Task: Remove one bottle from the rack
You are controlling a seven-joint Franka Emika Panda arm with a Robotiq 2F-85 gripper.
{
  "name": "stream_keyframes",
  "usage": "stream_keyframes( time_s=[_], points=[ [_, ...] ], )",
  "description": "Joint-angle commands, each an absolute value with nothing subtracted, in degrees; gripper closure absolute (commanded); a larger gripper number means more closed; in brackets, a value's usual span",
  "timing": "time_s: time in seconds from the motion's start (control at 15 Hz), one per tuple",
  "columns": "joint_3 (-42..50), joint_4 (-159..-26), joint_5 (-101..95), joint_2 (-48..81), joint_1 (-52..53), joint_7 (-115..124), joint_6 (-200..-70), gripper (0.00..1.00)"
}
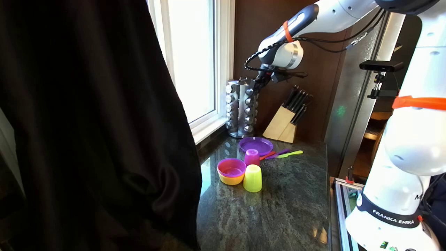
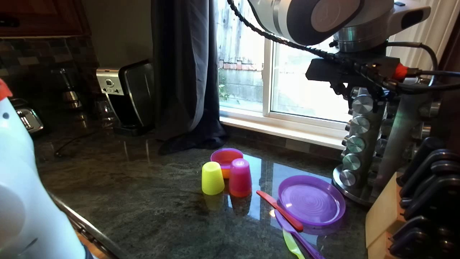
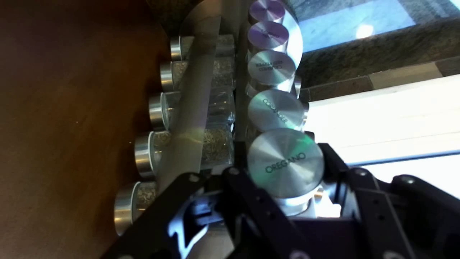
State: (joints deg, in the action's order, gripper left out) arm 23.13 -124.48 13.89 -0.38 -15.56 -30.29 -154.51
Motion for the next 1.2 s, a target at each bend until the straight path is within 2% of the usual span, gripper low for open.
stream_keyframes(
  time_s=[0.0, 1.13],
  points=[
    [22.0, -126.1, 12.6, -3.1, -17.3, -29.2, -150.7, 0.75],
    [21.6, -128.9, 10.2, -8.0, -17.8, -25.2, -147.9, 0.75]
  ],
)
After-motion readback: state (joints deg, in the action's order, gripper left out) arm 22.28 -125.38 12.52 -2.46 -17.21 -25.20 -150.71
